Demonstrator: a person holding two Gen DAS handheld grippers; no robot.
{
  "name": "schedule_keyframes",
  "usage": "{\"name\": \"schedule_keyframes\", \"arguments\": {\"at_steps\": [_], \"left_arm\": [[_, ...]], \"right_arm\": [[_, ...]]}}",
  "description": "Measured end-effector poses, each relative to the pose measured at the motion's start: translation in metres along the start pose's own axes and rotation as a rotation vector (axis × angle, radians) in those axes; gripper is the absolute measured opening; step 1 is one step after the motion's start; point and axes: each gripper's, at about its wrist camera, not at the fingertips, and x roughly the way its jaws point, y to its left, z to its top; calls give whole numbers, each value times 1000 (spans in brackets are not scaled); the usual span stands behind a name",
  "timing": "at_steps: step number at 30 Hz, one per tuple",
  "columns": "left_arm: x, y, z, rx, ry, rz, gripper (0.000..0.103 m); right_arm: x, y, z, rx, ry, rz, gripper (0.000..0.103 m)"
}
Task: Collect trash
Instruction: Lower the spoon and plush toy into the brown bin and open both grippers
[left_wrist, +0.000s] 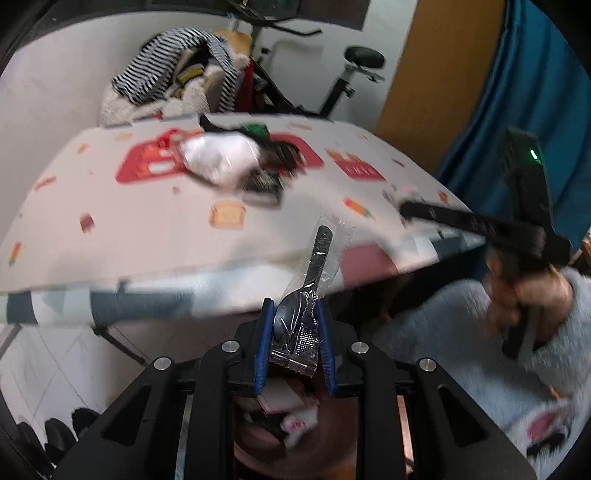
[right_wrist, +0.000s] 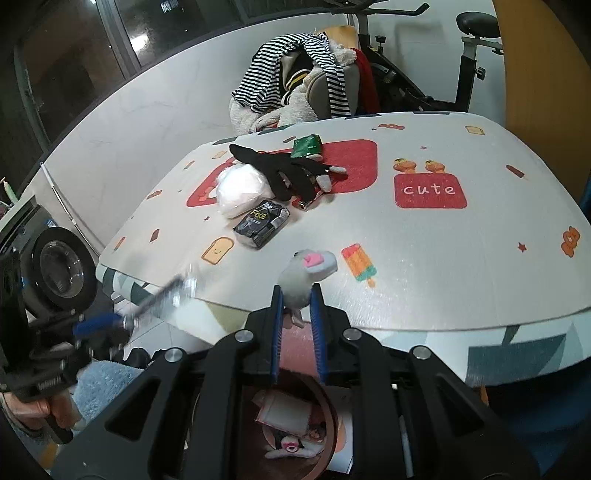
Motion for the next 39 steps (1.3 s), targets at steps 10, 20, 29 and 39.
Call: {"name": "schedule_keyframes", "arguments": {"at_steps": [10,20,29,39], "left_arm": [[20,3,-52,-12,148,1,23],[23,16,-46,-101,88,17,52],[-3,21,-52,-165,-63,184,65],[-14,20,-52,-172,-124,277,73]], "right_arm": [[-1,4,-22,13,31,15,18],[3,16,-44,-8,68,28,18],[26,29,-81,-27,130,72,18],[68,56,-111,-155,282,50,18]]}}
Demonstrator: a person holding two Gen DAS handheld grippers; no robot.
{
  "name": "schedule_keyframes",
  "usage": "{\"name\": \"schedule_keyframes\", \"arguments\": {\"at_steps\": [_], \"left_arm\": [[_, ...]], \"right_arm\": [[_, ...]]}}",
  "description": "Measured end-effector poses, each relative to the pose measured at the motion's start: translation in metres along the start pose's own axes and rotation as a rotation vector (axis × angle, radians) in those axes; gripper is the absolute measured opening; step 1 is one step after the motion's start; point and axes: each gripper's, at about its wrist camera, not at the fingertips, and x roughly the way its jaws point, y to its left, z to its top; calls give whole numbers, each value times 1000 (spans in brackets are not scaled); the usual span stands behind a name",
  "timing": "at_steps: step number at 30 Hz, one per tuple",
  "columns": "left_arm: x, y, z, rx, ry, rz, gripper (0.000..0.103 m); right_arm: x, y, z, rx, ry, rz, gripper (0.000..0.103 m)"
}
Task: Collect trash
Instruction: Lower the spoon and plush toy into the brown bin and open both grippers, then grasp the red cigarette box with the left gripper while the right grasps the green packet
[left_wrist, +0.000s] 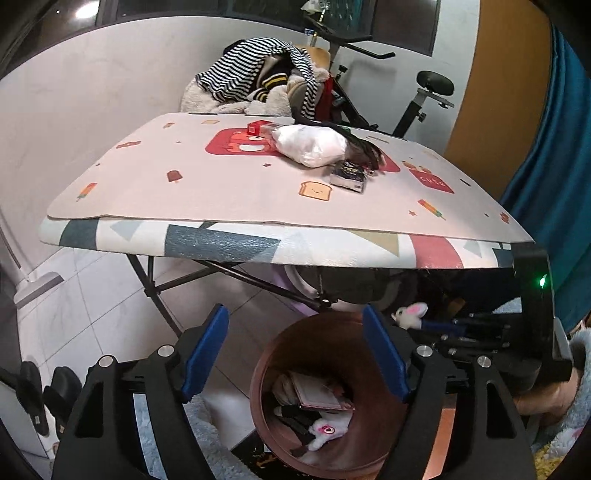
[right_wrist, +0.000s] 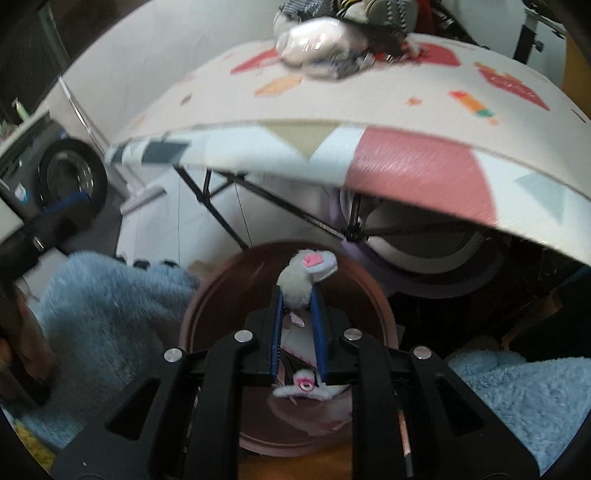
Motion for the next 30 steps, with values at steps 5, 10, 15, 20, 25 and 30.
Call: {"name": "schedule_keyframes", "arguments": {"at_steps": [5,10,15,20,25,30], "left_arm": [[0,7,0,-35,-2,12,76],[0,13,0,-65,-3,16,78],[-1,15,0,-75,-5,20,80],[-1,15,0,-76,-5,21,81],[0,17,1,-83,-9,25,82],[-1,22,3,-98,-13,28,86]], "right_arm": [[4,-1,-3,6,19,-10,19],[8,-6,-3,33,28,-21,24],[11,-2,-4,18,36,-57,70],[7,0,-3,9,6,-80,97],[4,-2,-2,15,0,-82,97],[-7,-3,2,17,-46,-89,97]]}}
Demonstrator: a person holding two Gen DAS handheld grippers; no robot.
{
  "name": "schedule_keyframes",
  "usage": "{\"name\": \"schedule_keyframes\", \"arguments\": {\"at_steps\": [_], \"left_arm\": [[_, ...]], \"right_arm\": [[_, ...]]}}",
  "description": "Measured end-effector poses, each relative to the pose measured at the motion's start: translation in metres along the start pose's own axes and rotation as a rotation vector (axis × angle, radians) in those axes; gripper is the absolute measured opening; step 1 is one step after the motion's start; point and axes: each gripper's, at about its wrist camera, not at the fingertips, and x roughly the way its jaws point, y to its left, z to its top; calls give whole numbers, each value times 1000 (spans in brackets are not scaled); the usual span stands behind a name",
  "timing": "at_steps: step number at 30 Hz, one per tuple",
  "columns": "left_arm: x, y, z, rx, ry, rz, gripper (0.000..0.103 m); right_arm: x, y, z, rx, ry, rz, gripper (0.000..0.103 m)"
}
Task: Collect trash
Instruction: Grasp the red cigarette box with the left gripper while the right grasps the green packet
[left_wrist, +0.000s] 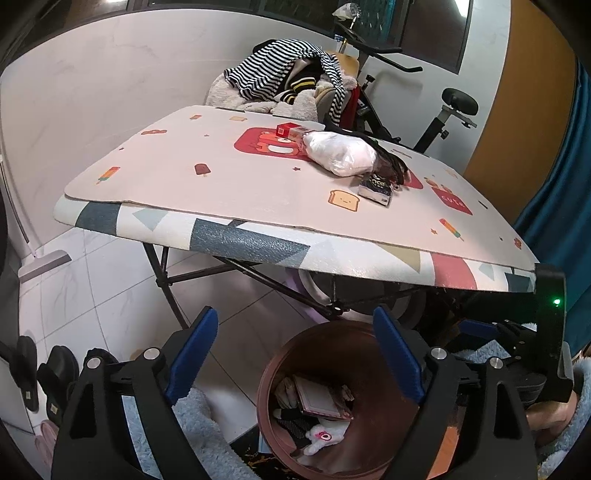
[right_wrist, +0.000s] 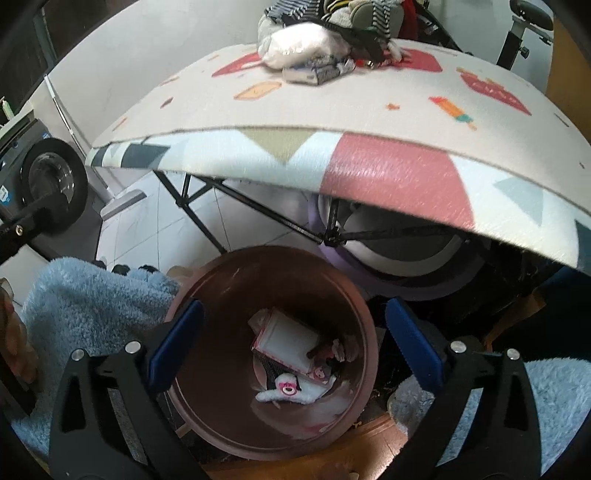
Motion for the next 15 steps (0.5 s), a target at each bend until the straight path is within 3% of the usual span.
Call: {"name": "schedule_keyframes", "arguments": {"at_steps": [5,15], "left_arm": [[1,7,10,-24,-5,-5,95],[12,8,48,21,-50,-21,97]], "right_arm": [[-13,-9,8,38,-49,2,97],[-36,-35,50,87,-125,17,97]]}}
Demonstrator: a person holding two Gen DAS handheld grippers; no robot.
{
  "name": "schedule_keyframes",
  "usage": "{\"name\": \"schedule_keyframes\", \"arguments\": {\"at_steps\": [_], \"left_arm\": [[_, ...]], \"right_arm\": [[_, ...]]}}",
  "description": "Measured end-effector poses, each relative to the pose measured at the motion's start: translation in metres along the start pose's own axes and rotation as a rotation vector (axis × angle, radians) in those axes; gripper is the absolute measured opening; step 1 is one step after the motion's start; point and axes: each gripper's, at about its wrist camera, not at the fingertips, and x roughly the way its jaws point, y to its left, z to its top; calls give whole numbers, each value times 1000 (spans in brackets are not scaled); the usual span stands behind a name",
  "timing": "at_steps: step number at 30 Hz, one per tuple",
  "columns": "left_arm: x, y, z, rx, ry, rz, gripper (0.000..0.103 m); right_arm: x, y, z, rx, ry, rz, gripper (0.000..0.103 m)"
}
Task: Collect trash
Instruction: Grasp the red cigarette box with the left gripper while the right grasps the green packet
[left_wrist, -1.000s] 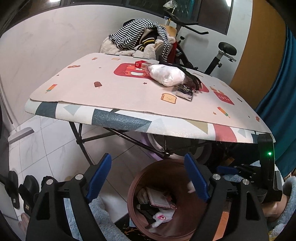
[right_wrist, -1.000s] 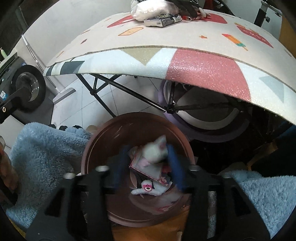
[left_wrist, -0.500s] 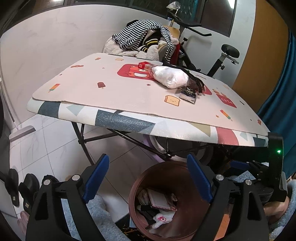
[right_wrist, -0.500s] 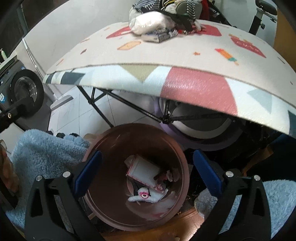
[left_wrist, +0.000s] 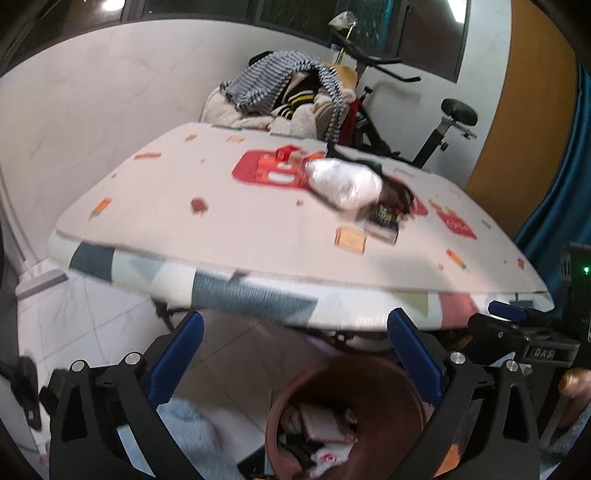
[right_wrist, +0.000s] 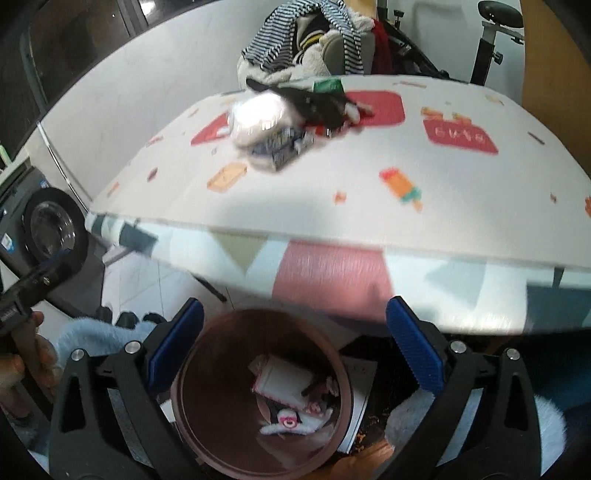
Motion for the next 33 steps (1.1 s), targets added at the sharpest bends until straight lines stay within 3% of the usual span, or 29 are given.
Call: {"name": "schedule_keyframes", "arguments": {"at_steps": [11,17,20,24,30,31,33], "left_arm": [[36,21,80,-34,-79,48,97],[50,35,114,-18,-148,111,97],[61,43,126,-28,-143,120,97],[81,51,138,-40,-124,124,97],[125,60,165,-108,-40,77,97],[134,59,172,-103,-19,63,97],[151,57,184,-95,12,46,97]], "right_arm": [[13,-13,105,-68,-17,54,97],[51,-29,184,-91,-62,-40,97],[87,-49,227,-64,-88,-50,97],[137,-66,270,-12,-48,-17,97],[190,-57,301,-51,24,-29,95],[200,-55,302,-58,48,-30,91],[215,-55,303,-68,93,-24,55]]}}
